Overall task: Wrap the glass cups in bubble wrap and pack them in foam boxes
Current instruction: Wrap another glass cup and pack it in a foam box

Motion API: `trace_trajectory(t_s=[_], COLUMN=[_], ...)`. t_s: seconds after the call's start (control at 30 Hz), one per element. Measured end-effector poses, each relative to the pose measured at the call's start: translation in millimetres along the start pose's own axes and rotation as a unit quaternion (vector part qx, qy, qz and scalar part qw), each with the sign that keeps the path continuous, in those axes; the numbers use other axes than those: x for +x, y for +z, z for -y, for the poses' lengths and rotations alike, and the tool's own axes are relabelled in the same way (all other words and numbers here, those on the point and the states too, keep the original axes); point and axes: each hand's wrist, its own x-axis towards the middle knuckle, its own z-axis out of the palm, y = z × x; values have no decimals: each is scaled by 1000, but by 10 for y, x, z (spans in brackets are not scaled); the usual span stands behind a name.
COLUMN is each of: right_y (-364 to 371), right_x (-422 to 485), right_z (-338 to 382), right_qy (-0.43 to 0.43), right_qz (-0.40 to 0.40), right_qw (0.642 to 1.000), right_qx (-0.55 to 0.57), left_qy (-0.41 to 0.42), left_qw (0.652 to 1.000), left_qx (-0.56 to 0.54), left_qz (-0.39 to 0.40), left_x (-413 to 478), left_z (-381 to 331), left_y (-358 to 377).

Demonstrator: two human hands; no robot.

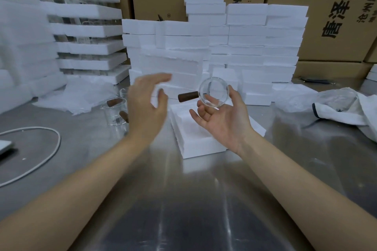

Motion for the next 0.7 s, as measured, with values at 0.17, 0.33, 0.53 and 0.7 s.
trace_trajectory(t_s=[0.17,0.33,0.53,0.7], right_y=[-7,-22,-49,-62], right_x=[5,19,57,60], right_z=[-1,-8,-20,-17], right_qy=[-5,-9,-12,-10], right_qz=[-6,-3,5,14], right_qw=[1000,1000,1000,1000], right_qx=[3,-1,-9,-25], left_qy=[-154,-268,-334,-291], left_qw=[969,906,795,807], left_qx=[146,324,415,464], left_qz=[-126,47,291,221], left_x=[314,85,116,77], left_z=[682,1475,1695,1663], left_y=[-485,-934,-882,-882])
